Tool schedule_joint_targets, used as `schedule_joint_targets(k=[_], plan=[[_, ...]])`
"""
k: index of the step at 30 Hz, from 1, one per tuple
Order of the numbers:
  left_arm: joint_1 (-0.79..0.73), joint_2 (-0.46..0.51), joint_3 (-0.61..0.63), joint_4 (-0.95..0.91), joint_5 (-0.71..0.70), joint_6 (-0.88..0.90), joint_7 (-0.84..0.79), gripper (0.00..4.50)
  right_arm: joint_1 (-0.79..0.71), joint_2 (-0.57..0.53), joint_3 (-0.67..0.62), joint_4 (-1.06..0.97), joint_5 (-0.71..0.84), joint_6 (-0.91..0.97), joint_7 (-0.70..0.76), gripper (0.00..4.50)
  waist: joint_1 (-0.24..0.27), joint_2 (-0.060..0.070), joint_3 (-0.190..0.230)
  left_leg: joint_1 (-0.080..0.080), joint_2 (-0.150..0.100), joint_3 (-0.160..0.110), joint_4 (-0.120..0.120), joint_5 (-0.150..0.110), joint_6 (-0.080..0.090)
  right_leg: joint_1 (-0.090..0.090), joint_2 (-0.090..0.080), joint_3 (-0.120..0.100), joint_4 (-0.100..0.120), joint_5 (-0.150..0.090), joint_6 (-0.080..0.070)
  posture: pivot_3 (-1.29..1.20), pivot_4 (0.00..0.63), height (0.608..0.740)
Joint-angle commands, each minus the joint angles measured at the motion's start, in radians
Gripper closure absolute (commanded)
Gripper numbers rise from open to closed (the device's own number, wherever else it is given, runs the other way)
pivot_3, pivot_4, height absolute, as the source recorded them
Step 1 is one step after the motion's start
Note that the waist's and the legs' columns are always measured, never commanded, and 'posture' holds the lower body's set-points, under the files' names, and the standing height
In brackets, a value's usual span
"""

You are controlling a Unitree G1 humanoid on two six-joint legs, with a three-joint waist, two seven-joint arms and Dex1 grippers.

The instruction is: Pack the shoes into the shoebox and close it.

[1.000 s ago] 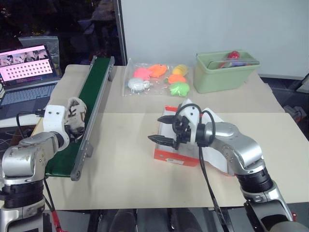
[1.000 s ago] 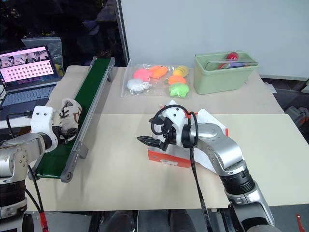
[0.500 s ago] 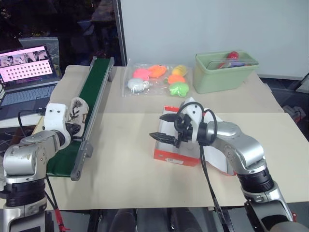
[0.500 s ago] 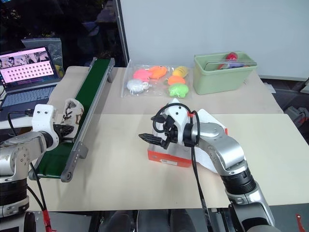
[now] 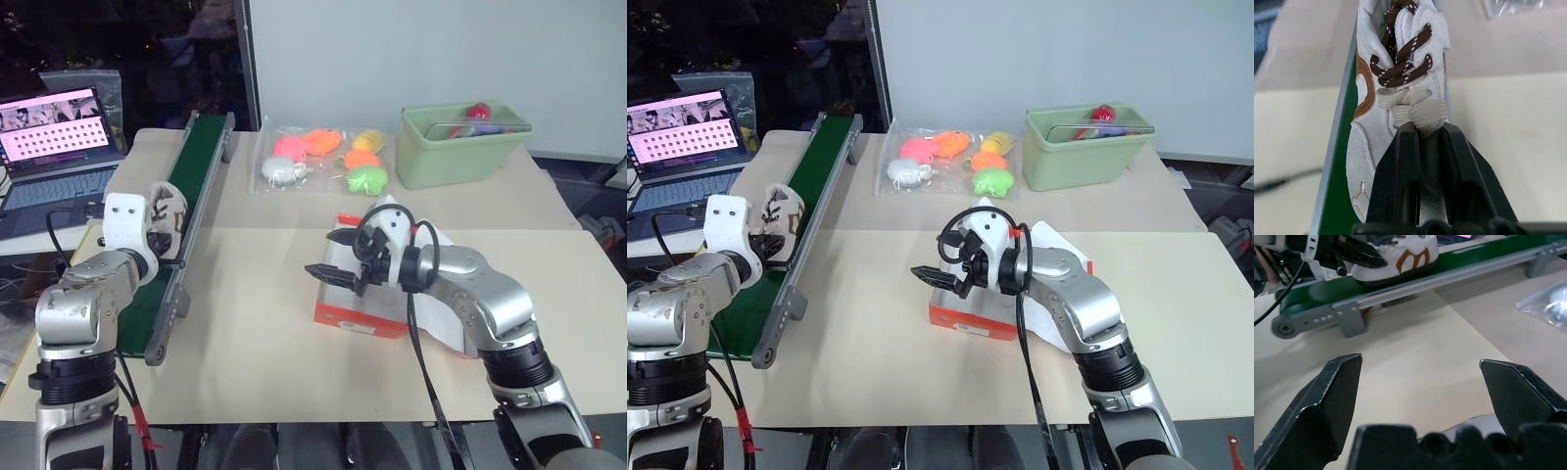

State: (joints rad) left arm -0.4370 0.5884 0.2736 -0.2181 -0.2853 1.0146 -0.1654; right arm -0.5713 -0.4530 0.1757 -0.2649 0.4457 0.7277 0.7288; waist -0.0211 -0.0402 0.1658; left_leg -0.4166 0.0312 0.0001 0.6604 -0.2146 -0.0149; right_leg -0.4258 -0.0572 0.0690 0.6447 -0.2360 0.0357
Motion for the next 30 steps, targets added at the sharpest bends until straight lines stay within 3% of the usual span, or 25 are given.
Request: schedule_joint_targets(k=[1, 6, 12, 18, 30], plan=[[-0.036, 0.006, -0.005, -0.048, 0.050, -0.111, 0.020, 3.89, -0.024, 0.007, -0.031, -0.016, 0.006, -0.018, -0.002, 0.00, 0.001, 0.000, 0.000, 0.000, 0.000, 0.000, 0.000, 0.000, 0.000, 0.000, 0.000, 0.000, 0.000, 0.000, 0.000, 0.00, 0.150, 0.729], [-0.025, -0.030, -0.093, -0.100, 0.101, -0.297, 0.002, 3.89, -0.050, 0.061, -0.074, 0.023, 0.022, 0.021, -0.078, 0.00, 0.004, 0.000, 0.000, 0.000, 0.000, 0.000, 0.000, 0.000, 0.000, 0.001, 0.000, 0.000, 0.000, 0.000, 0.000, 0.00, 0.150, 0.729], [-0.016, -0.143, -0.203, -0.217, 0.039, -0.351, -0.084, 3.89, -0.221, 0.328, -0.434, 0.237, 0.322, 0.337, -0.386, 0.00, 0.004, 0.000, 0.000, 0.000, 0.000, 0.000, 0.000, 0.000, 0.000, 0.000, -0.001, 0.000, 0.002, 0.000, 0.000, 0.00, 0.150, 0.729], [-0.019, -0.191, -0.256, -0.241, 0.019, -0.333, -0.114, 3.89, -0.314, 0.412, -0.627, 0.374, 0.478, 0.473, -0.566, 0.00, 0.000, 0.000, 0.000, 0.000, 0.000, 0.000, 0.000, 0.000, 0.000, 0.000, -0.001, 0.000, 0.003, 0.001, -0.001, 0.00, 0.150, 0.729], [-0.065, -0.263, -0.317, -0.231, -0.054, -0.285, -0.185, 3.89, -0.316, 0.492, -0.614, 0.411, 0.516, 0.460, -0.643, 0.00, -0.024, 0.000, 0.000, -0.001, 0.000, 0.000, 0.000, 0.000, 0.000, 0.000, 0.000, 0.000, 0.002, 0.000, 0.000, 0.00, 0.150, 0.729]])
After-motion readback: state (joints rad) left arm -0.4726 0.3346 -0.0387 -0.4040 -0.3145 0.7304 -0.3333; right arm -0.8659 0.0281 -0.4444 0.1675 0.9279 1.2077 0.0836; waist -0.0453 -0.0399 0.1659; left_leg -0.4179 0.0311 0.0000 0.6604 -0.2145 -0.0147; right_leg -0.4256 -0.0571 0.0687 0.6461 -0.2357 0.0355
